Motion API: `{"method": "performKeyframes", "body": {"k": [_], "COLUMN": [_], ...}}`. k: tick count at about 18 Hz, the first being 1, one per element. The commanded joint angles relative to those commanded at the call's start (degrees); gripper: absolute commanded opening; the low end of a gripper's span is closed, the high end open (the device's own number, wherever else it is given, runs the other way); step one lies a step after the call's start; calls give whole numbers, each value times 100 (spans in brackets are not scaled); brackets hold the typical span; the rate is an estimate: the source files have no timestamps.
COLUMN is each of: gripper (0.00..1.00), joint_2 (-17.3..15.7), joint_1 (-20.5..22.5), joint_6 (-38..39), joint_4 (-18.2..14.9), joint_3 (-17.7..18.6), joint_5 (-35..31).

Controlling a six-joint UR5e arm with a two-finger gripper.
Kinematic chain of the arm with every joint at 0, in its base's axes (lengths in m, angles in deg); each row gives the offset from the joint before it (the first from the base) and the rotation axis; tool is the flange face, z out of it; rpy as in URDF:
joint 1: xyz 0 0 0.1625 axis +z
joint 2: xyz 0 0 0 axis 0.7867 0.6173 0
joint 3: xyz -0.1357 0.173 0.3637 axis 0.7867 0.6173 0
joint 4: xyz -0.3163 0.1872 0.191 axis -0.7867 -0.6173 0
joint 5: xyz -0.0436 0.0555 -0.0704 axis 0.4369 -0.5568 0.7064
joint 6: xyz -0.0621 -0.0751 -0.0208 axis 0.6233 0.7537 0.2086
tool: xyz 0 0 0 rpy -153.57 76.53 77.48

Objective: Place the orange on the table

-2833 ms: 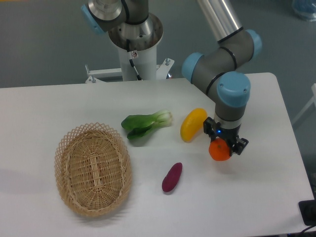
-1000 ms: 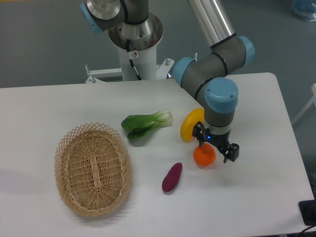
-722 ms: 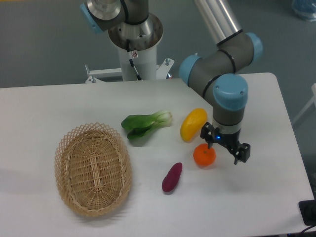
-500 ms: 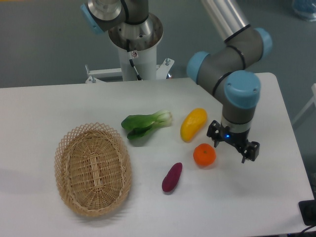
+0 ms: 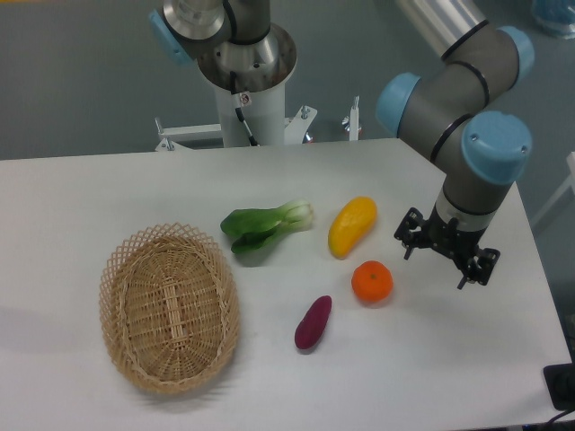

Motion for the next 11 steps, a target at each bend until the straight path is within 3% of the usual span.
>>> {"method": "performKeyframes", "body": {"k": [11], "gripper": [100], "joint_2": [-62], "joint_1": [27], "joint_6": [-53], "joint_4": [-9], "joint_3": [44], "joint_5": [-44]}}
